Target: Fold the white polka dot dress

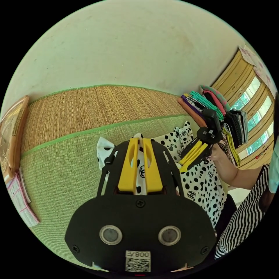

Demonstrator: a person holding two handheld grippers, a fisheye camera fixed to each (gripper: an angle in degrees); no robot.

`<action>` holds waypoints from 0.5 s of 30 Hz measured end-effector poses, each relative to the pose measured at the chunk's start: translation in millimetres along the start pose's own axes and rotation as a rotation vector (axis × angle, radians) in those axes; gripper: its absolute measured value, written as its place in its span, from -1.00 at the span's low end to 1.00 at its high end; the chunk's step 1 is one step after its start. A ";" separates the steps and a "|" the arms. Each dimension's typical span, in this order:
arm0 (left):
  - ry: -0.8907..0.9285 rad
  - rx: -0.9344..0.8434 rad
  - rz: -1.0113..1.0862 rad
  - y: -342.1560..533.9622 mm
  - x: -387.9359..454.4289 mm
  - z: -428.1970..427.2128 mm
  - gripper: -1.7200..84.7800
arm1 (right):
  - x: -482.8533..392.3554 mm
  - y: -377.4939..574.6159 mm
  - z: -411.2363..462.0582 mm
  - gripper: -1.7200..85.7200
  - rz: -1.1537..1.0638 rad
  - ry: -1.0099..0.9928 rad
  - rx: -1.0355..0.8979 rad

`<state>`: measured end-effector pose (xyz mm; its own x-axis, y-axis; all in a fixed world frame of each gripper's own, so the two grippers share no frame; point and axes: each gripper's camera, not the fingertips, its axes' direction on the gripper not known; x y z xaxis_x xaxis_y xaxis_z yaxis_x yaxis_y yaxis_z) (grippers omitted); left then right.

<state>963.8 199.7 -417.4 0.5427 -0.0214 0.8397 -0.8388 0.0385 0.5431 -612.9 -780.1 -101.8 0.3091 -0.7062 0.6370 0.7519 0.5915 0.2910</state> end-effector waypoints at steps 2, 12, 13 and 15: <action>-0.004 0.011 0.020 -7.1 12.6 9.0 -0.83 | 20.6 1.1 -6.5 -0.93 0.047 -0.078 0.026; 0.113 -0.225 0.530 -29.2 131.7 73.1 -0.80 | 60.9 12.5 -15.4 -0.91 0.116 -0.254 0.069; 0.096 -0.280 0.584 -34.8 145.3 87.4 -0.81 | 60.7 12.7 -16.8 -0.90 0.115 -0.258 0.076; 0.101 -0.343 0.635 -43.9 159.3 105.6 -0.84 | 59.1 13.4 -19.5 -0.87 0.122 -0.240 0.076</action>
<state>1082.4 89.0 -307.2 -0.0292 0.2012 0.9791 -0.9413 0.3241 -0.0947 -573.3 -821.5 -74.2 0.2411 -0.5208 0.8189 0.6687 0.7007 0.2488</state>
